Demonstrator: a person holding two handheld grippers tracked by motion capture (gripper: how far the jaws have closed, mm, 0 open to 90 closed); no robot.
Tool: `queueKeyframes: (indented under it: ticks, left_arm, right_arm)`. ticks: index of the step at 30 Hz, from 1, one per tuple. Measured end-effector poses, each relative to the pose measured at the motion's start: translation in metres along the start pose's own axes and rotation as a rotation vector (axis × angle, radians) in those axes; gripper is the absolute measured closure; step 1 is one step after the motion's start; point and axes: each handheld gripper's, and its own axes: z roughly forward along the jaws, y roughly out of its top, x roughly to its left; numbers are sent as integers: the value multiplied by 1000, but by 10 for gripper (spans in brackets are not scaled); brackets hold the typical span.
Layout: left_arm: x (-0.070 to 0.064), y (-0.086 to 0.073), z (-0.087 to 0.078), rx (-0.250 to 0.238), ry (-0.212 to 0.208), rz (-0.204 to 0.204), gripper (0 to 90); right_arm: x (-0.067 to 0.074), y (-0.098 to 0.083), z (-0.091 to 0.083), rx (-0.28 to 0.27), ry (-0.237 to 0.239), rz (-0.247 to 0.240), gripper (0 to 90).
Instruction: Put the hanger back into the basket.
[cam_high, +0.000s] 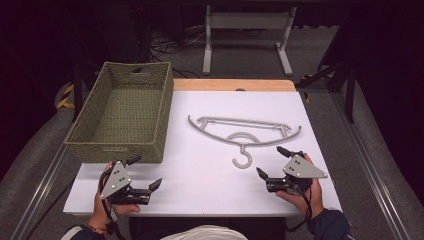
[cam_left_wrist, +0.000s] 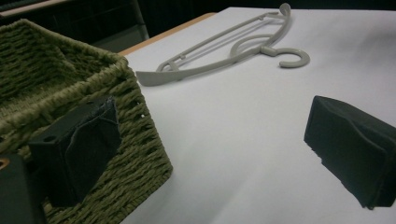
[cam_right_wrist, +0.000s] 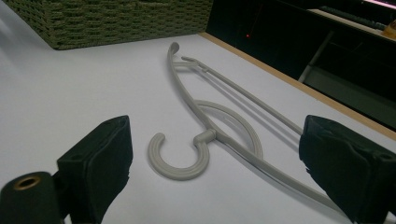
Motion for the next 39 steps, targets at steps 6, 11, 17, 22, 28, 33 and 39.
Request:
queueKeyframes:
  ticks: [6, 11, 17, 22, 28, 33, 39]
  left_arm:
    - [-1, -3, -1, 20, 6, 7, 41]
    - [1, -5, -1, 29, -2, 3, 46]
    - [2, -9, 3, 55, -18, 4, 49]
    - [1, -12, 6, 77, -39, 1, 46]
    - [0, -11, 8, 90, -51, 5, 50]
    - [-1, -13, 10, 99, -66, 11, 54]
    - [0, -13, 10, 101, -77, 5, 56]
  right_arm:
    - [-5, 0, 4, 27, 32, 10, 168]
    - [-10, 3, 10, 108, 100, -23, 189]
    - [-34, 16, 17, 181, 118, -43, 190]
    - [-52, 26, 37, 312, 169, -69, 187]
    - [-66, 25, 85, 527, 243, -146, 228]
    - [-77, 18, 116, 657, 268, -162, 269]
    - [-84, 14, 139, 769, 323, -160, 329]
